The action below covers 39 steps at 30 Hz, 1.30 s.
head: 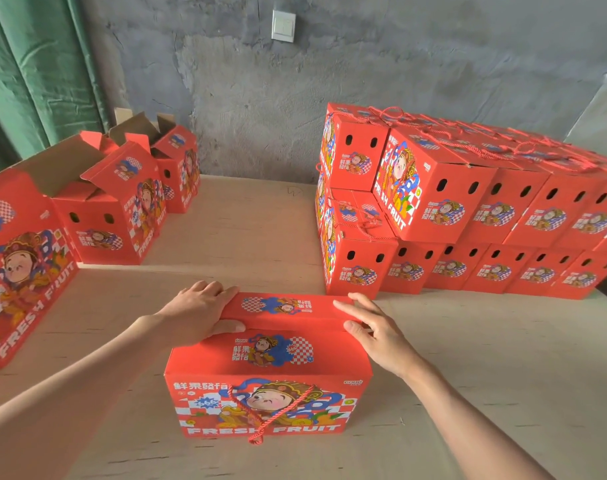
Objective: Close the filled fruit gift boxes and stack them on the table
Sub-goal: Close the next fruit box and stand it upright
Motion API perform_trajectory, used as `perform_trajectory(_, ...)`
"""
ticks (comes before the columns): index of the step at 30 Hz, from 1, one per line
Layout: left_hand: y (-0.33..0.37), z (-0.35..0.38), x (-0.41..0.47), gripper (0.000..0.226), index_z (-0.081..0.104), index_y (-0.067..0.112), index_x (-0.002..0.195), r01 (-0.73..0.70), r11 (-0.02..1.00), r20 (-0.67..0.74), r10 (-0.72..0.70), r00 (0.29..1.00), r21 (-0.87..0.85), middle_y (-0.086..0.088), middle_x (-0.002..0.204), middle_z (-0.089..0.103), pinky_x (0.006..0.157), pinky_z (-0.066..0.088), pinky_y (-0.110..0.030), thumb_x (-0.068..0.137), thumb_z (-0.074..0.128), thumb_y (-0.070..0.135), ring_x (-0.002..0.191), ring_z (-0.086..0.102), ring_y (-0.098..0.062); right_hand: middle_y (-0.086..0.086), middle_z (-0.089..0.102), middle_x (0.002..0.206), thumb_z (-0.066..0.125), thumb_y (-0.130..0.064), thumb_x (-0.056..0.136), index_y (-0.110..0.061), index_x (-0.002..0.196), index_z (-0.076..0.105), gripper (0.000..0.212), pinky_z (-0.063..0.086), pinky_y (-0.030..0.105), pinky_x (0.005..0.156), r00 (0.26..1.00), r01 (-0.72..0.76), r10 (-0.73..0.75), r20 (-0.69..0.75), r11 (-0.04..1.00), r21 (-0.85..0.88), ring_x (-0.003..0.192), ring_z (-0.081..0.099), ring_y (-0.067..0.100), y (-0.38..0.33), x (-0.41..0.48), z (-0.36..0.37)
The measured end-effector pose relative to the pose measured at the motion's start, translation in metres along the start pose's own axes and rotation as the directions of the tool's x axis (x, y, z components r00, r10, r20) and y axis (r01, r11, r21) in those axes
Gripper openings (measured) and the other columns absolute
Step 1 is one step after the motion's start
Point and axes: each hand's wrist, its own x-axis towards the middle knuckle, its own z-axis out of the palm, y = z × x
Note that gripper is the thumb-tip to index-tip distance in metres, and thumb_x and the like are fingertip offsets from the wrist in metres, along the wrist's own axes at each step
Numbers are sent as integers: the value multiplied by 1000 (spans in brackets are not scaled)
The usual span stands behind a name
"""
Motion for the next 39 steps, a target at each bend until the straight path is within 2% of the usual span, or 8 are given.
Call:
perform_trajectory(7,34,-11,16,106,48,18,123,33,998,-71,-29,997,59,-1,112,58,99,35,-38,58,12,94,104,55,-20,-15,31,140,51,-22,97,-41,127,46,37,37,6,93,1000,14,-14,-21,1000,-15,124,32,-19,0,-1,2)
perform_trajectory(11,37,-5,15,115,32,21,141,30,999,-87,-31,996,-14,-5,130,48,99,37,-35,53,5,90,120,45,-25,-15,28,143,52,-23,96,-39,129,47,37,36,8,95,1000,-14,14,-7,1000,-17,134,26,-3,0,-1,2)
perform_trajectory(19,33,6,12,123,8,25,150,2,1000,-63,-3,998,-10,-3,139,34,111,20,-40,50,-25,88,132,30,-24,-18,19,151,47,-25,98,-48,123,47,34,31,4,96,999,-52,51,19,998,34,135,22,-9,-2,-6,6)
perform_trajectory(22,35,13,13,96,-5,28,150,-4,999,-72,1,997,-42,2,150,22,116,1,-47,69,-17,79,141,15,-19,-16,13,154,45,-22,99,-44,126,46,35,26,18,109,997,-72,70,37,996,52,142,16,1,-4,-6,4)
perform_trajectory(27,34,16,16,61,-15,33,147,-9,996,-61,3,998,-86,6,158,-14,112,-16,-48,96,9,56,143,-22,-15,-18,-8,157,39,-35,100,-51,138,26,43,-3,31,117,990,76,-37,139,955,-288,144,-15,6,-19,10,5)
perform_trajectory(33,75,11,-14,59,-6,23,150,71,990,-88,-82,993,-121,5,154,-21,110,-22,-45,99,10,48,137,-27,-13,-12,17,155,42,-45,97,-54,134,38,38,3,36,116,982,19,46,184,941,-339,144,4,11,-22,21,10)
perform_trajectory(37,134,27,-58,63,54,10,132,-85,994,-251,65,966,-70,-5,143,44,109,14,-48,99,12,45,133,40,-22,-8,28,145,44,-47,95,-56,132,40,39,12,33,114,992,-3,49,117,931,-365,138,18,9,-24,18,11)
perform_trajectory(39,137,28,-66,69,61,12,126,-127,989,-202,110,973,-74,-2,135,54,102,20,-49,99,9,50,125,51,-25,-6,30,143,45,-49,94,-56,133,39,40,14,32,111,995,-24,59,77,917,-399,138,20,8,-28,14,12)
